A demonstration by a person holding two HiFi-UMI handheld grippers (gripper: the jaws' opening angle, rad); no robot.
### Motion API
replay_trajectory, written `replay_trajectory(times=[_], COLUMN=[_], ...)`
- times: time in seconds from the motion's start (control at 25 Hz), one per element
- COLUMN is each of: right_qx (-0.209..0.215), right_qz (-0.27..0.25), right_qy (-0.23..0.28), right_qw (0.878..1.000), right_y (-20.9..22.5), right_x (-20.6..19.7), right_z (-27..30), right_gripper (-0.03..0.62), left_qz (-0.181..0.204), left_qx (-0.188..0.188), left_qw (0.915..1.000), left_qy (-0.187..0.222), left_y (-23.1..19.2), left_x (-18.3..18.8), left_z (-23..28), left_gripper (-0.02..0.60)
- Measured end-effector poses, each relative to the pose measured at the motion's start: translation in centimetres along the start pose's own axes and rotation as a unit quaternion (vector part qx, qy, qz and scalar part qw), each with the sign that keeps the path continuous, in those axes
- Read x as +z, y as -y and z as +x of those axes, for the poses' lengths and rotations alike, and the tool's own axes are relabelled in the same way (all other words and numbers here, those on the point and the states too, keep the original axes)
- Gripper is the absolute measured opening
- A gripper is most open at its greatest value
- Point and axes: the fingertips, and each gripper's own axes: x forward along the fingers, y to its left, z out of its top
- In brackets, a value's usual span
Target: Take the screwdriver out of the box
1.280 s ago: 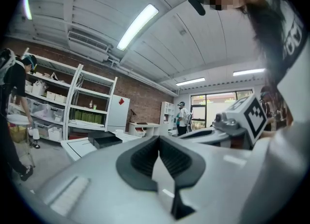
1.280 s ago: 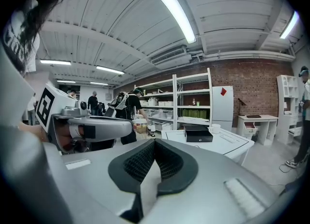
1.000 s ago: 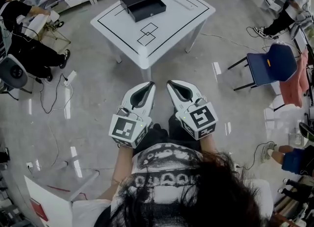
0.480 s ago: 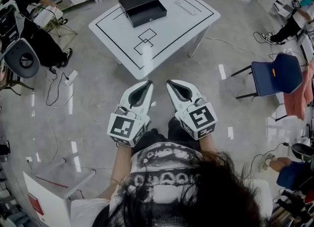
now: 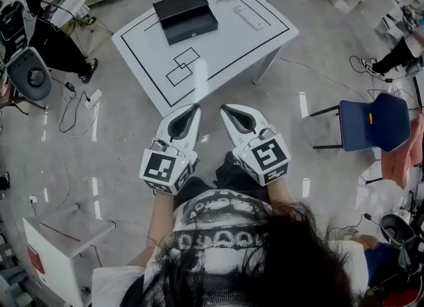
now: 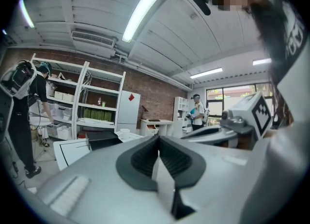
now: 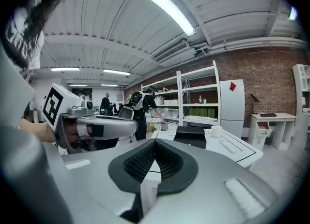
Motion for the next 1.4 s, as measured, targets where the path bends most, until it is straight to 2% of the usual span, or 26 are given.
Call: replay_trajectory(times=[0.24,0.56,1.0,1.4], right_qx=[0.028,0.057,0.077,0.079], right_qz=[-0.003,0.002,0.022,0.023], right_qy=[0.005,0.005,0.003,-0.006], right_qw=[1.0,0.998,0.997,0.997], right_y=[4.5,8.2,9.5,11.1], right_x=[-0.3,-1.8,-3.5,-3.5], right_z=[-0.2,-1.1,-1.6,0.6], right_gripper=[-0.002,-0.002,-0.002,-0.002], left_qz=[-0.001,-0.003,-0.003,-0.004], left_qx=[0.029,0.056,0.081,0.082], left_qw=[0.9996,0.9984,0.9961,0.996], left_qy=[-0.002,-0.01,-0.035,-0.035], left_y=[1.4,3.7,4.4,1.9], left_x=[0.1,-0.6,-1.7,-1.3], left_z=[4.0,7.0,7.8,9.9], left_gripper=[0.0,0.0,0.0,0.0])
